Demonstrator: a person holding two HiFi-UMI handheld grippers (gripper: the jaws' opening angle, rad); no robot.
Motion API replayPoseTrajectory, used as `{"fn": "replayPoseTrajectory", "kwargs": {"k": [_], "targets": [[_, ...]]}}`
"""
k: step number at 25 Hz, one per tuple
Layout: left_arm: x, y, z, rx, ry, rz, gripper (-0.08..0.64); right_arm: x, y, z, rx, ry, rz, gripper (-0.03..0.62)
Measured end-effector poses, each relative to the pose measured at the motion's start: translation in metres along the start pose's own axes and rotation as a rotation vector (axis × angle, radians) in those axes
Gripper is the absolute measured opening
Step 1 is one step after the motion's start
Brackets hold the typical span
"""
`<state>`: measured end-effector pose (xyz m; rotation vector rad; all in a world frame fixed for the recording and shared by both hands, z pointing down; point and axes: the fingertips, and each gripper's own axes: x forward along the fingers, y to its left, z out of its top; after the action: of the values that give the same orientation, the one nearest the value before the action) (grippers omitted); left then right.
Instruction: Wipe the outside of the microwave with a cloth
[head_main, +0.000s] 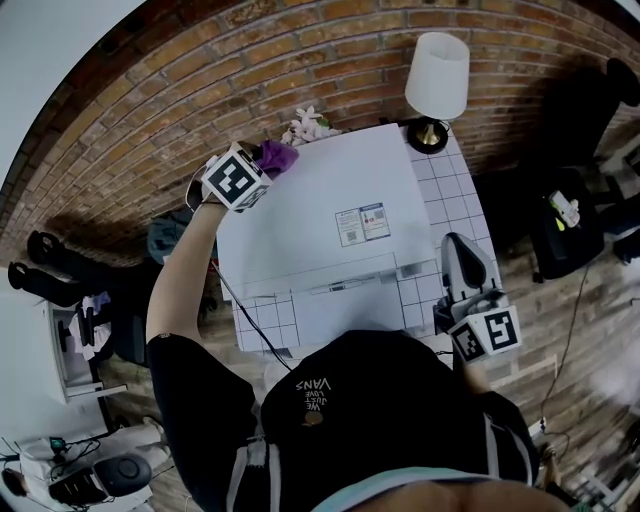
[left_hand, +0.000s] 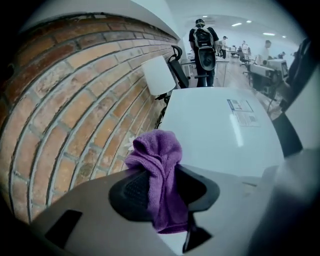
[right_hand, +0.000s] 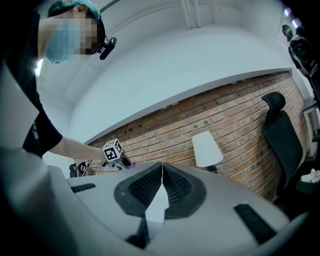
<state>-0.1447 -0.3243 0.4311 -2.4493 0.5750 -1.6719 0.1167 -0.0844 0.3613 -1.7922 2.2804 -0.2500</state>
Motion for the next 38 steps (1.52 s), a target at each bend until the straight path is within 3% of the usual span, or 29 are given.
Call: {"fn": "replayPoseTrajectory", "kwargs": {"k": [7,10,14,17,21,26,32,38], "targets": [[0.023,-0.029,0.08,0.117,-0.059,-0.067,0.14,-0.011,-0.019,0.006,0.013,-0.011,-0.037,0.003],[0.031,-0.033,0.106,0.183,-0.064,-0.058,0.14,-0.017,-0.031,0.004,-0.005,0.003,-0.061,0.003],[0.05,-0.049,0.138,0.219,-0.086,-0.107,0.14,-0.021,-0.042,0.009,-0.02,0.004,-0.071,0.003],[0.057,-0.056,0.159,0.266,-0.061,-0.108,0.14,-0.022,-0.05,0.011,-0.013,0.003,-0.082,0.003],[0.058,-0.069,0.197,0.329,-0.108,-0.114,0.14,-0.025,-0.056,0.017,-0.016,-0.008,-0.09,0.003],[0.067,-0.075,0.201,0.4,-0.054,-0.101,0.14,-0.029,-0.06,0.016,-0.029,-0.001,-0.114,0.003],[0.051,-0.059,0.176,0.34,-0.072,-0.085,0.14,-0.028,-0.042,0.018,-0.027,-0.009,-0.101,0.003],[0.007,-0.038,0.104,0.251,-0.069,-0.052,0.14,-0.012,0.002,0.012,-0.029,0.002,-0.035,0.003]]}}
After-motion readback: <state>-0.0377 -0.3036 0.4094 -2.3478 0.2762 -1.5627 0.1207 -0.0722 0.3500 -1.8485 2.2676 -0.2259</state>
